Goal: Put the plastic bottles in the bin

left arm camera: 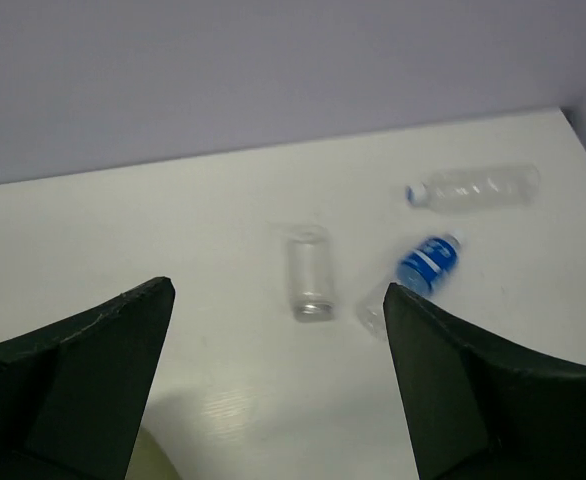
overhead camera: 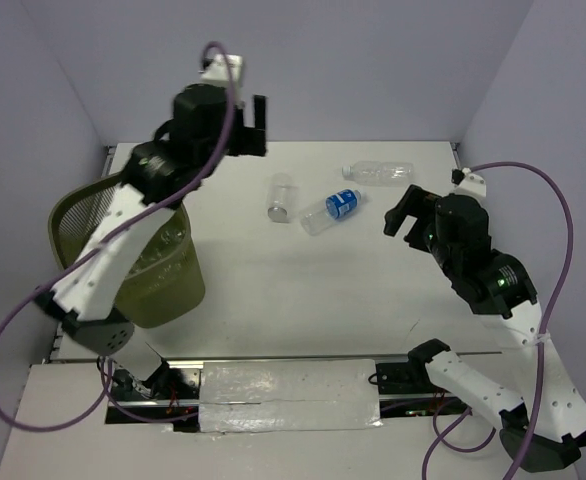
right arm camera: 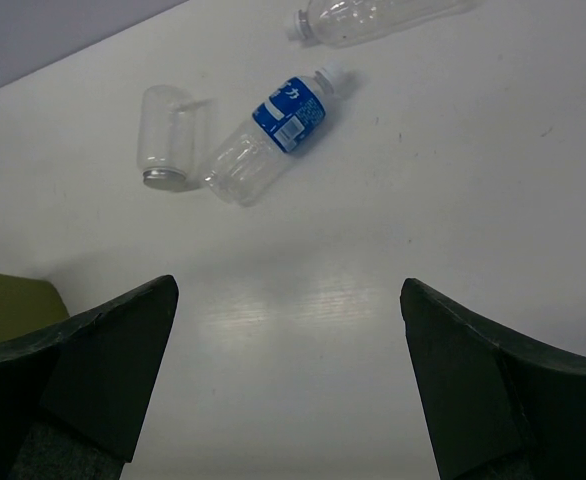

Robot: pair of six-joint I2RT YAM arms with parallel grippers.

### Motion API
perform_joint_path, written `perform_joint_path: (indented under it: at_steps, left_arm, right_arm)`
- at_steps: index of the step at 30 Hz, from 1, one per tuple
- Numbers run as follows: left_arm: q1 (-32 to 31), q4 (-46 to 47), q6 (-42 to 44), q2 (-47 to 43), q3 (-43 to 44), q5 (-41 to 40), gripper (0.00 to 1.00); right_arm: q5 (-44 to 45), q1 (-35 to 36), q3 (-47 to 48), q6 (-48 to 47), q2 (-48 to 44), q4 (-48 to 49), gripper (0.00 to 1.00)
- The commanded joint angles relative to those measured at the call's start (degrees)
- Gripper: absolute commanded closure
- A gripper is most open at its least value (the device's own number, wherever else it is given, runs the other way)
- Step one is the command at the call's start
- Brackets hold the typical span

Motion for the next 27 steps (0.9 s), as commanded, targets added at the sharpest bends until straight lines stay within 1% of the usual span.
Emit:
perform_joint_path:
  at_steps: [1,3,4,6,11,12,16,19,23,26,27]
  left_arm:
    - [-2.44,-4.01,0.46,10.77,4.95,11.60,0.01]
    - [-3.23,-4.71,-0.51,15.17,7.06,13.89,0.00]
    - [-3.49,-4.45,-0.86,18.58,8.03,16.08,0.01]
    - [-4.81,-3.32,-0.34,22.46,8.82,18.02,0.01]
    - [-6.22,-0.67,1.33,29.85,9.96,22.07,0.01]
    - [-6.48,-0.76,2.03,32.74,11.62,22.42,0.01]
    - [-7.80,1.34,3.62,38.38,13.22,23.22,0.01]
    - [-8.68,2.05,4.41,42.77,14.62,21.47,0.01]
    - [-9.65,5.03,6.08,48.14,15.59,13.04,0.01]
    - [-10.26,7.40,5.82,51.03,16.64,6.45,0.01]
    - [-10.26,7.85,5.56,51.74,16.74,5.47,0.01]
  right_arm:
    - [3.84,0.27,-1.63,2.94,-1.14,-1.34,0.00]
    - [4.46,0.18,-2.69,4.60,-1.67,-3.36,0.00]
    - [4.73,0.10,-3.22,5.13,-2.02,-3.98,0.00]
    - [5.08,0.10,-5.06,6.97,-3.95,-5.39,0.00]
    - [4.82,0.01,-8.23,10.05,-8.78,-7.06,0.00]
    - [4.73,0.09,-8.40,10.32,-9.05,-7.24,0.00]
    - [4.29,0.10,-8.76,11.29,-9.41,-7.85,0.00]
    - [3.94,0.10,-8.58,11.64,-8.97,-7.77,0.00]
    - [2.97,0.10,-8.85,11.99,-9.05,-7.06,0.00]
    - [2.62,0.10,-9.55,12.08,-8.79,-6.62,0.00]
    - [2.53,0.18,-9.72,12.17,-8.62,-6.53,0.00]
